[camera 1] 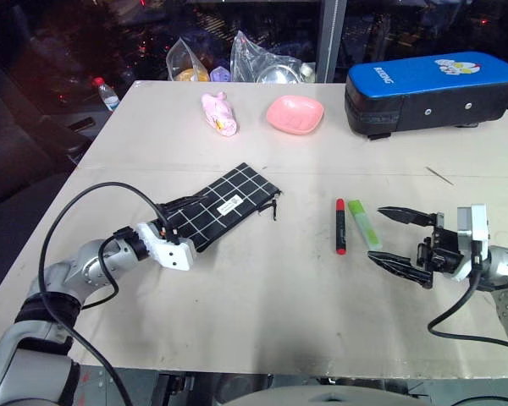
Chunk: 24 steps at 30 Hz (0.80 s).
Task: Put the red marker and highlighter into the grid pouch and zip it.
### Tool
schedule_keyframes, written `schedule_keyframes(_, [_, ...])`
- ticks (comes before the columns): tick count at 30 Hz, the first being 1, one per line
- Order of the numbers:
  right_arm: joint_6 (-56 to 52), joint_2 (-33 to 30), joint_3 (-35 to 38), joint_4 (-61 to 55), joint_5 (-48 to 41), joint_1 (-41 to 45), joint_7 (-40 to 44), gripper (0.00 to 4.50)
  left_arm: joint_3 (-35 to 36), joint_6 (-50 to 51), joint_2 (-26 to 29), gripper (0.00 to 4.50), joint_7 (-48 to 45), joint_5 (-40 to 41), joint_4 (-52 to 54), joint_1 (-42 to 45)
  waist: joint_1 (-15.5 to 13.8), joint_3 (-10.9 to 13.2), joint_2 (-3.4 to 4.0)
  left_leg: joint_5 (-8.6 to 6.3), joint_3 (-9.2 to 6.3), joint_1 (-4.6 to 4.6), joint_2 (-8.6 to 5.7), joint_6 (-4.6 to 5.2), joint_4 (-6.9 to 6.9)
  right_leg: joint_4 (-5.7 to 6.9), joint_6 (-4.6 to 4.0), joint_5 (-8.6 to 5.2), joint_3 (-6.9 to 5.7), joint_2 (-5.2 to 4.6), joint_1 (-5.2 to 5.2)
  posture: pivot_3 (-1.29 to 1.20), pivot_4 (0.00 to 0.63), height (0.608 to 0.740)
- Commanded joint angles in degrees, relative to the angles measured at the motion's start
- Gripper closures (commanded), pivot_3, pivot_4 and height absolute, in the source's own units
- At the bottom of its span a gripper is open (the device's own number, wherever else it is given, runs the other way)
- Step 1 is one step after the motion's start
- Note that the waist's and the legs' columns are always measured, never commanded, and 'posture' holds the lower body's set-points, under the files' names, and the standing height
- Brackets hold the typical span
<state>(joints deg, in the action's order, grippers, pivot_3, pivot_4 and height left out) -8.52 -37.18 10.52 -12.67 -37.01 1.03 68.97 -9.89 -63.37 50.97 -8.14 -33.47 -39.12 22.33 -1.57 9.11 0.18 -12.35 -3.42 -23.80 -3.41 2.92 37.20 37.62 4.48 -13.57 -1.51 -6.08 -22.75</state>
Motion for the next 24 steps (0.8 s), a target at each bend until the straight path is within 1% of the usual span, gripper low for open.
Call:
schedule_keyframes(1, [1.00, -0.05, 1.22, -2.18, -0.45, 0.52, -0.55, 0.00, -1.32, 0.02, -2.24, 0.02, 0.30, 0.52, 1.29, 1.12, -0.09, 0.01, -0.03, 0.00, 0.00, 0.00, 0.00, 0.00, 0.01, -0.02, 0.00, 0.00, -0.01, 0.00, 0.00, 0.00, 0.150, 0.726])
schedule_keyframes(8, [1.23, -0.13, 1.22, -2.17, -0.34, 0.49, -0.85, 0.00, -1.32, 1.90, -4.72, 0.02, 1.59, -0.09, 3.48, 0.27, 0.00, 0.04, -0.07, 0.00, -0.01, -0.01, -0.01, 0.01, 0.02, -0.04, 0.00, 0.01, 0.00, -0.01, 0.00, 0.00, 0.150, 0.726])
schedule_keyframes(17, [1.97, 0.42, 1.04, -2.59, 0.00, -0.64, -0.99, 0.00, -0.86, 3.50, -4.91, 0.02, 2.74, 0.55, 8.19, -3.40, 0.09, 0.04, -0.07, -0.03, -0.03, -0.01, 0.00, -0.05, 0.01, -0.05, -0.01, 0.01, 0.00, -0.03, -0.02, 0.00, 0.150, 0.726])
schedule_keyframes(21, [2.45, 0.59, 0.95, -2.27, 0.15, -0.86, -0.96, 0.00, 0.46, 6.64, -5.24, 0.02, 2.49, 2.13, 11.76, -6.20, 0.29, 0.04, -0.07, -0.04, -0.03, -0.01, 0.00, -0.06, 0.01, -0.05, -0.01, 0.01, 0.01, -0.04, -0.02, 0.00, 0.150, 0.726])
schedule_keyframes(23, [2.71, 0.87, 0.72, -2.08, 0.34, -0.88, -1.03, 0.00, 0.71, 7.87, -5.47, 0.55, 2.70, 1.94, 12.88, -7.73, 0.53, 0.04, -0.07, -0.04, -0.04, -0.01, 0.00, -0.06, 0.00, -0.05, -0.01, 0.01, 0.01, -0.04, -0.02, 0.00, 0.150, 0.726])
schedule_keyframes(24, [2.82, 1.04, 0.57, -2.01, 0.46, -0.86, -1.08, 0.00, 0.81, 8.55, -5.57, 0.89, 2.56, 2.12, 13.22, -8.45, 0.59, 0.04, -0.07, -0.04, -0.04, -0.01, 0.01, -0.06, -0.01, -0.06, -0.01, 0.01, 0.01, -0.04, -0.02, 0.00, 0.150, 0.726])
